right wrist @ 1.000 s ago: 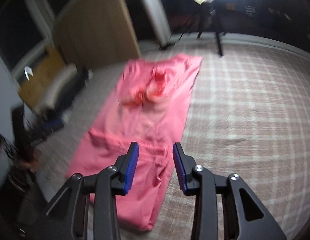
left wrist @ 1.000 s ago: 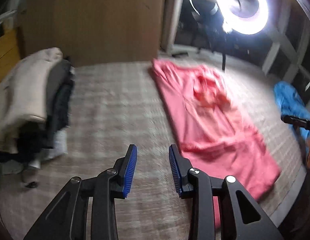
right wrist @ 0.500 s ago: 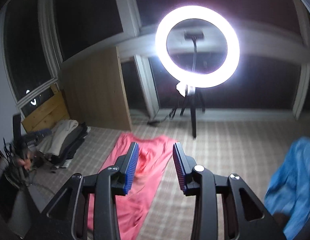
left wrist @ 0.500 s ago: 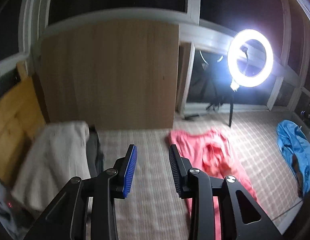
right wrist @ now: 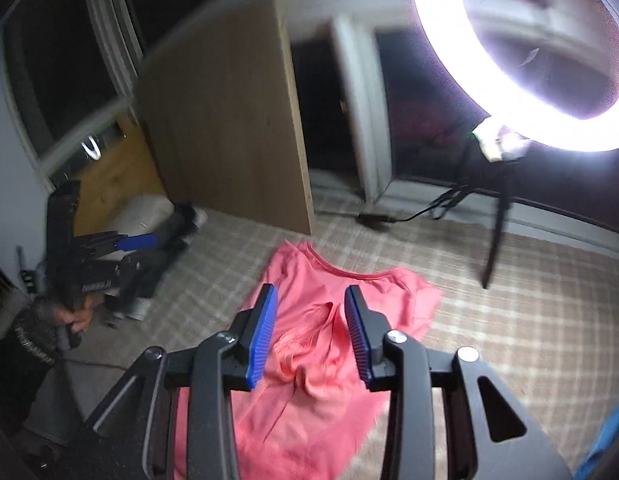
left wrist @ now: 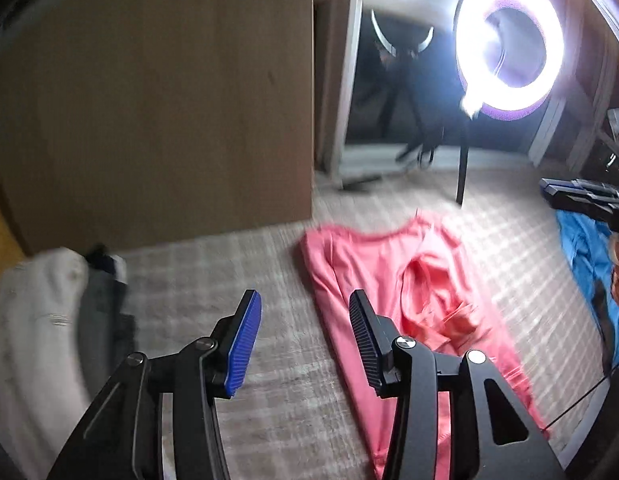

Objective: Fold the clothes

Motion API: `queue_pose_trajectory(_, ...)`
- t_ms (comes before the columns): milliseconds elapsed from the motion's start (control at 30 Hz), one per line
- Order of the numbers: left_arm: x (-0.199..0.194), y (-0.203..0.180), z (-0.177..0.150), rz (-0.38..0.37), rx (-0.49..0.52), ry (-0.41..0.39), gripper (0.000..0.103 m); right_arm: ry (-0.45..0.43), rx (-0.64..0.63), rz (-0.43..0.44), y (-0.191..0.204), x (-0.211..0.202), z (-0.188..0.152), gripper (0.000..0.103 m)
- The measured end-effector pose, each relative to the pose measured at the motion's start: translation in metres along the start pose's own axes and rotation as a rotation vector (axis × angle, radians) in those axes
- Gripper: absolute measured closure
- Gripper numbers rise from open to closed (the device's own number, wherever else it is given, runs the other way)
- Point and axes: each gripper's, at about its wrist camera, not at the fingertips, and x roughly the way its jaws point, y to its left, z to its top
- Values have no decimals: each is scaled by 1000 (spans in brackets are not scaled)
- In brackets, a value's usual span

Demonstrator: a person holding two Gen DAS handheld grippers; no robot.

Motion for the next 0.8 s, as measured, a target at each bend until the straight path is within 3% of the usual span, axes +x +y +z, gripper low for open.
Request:
queue_pose_trajectory(100, 52, 8, 3, -56, -18, 59, 59, 49, 19, -23, -6, 44, 3, 86)
queue_pose_trajectory(167, 77, 9, 8, -76, -22, 82, 59, 61, 27, -56, -17, 64, 1, 81)
queue_pose_trajectory(367, 151, 9, 27, -134, 3, 152, 59, 150, 98, -167, -98, 98, -29, 76)
queue_pose_trajectory(533, 184, 5, 32, -128, 41, 181, 59, 188, 152, -170, -152, 124, -44, 70)
queue_pose_trajectory(800, 201, -4, 47, -122, 93, 178, 56, 175, 104, -73, -164, 156, -31, 66)
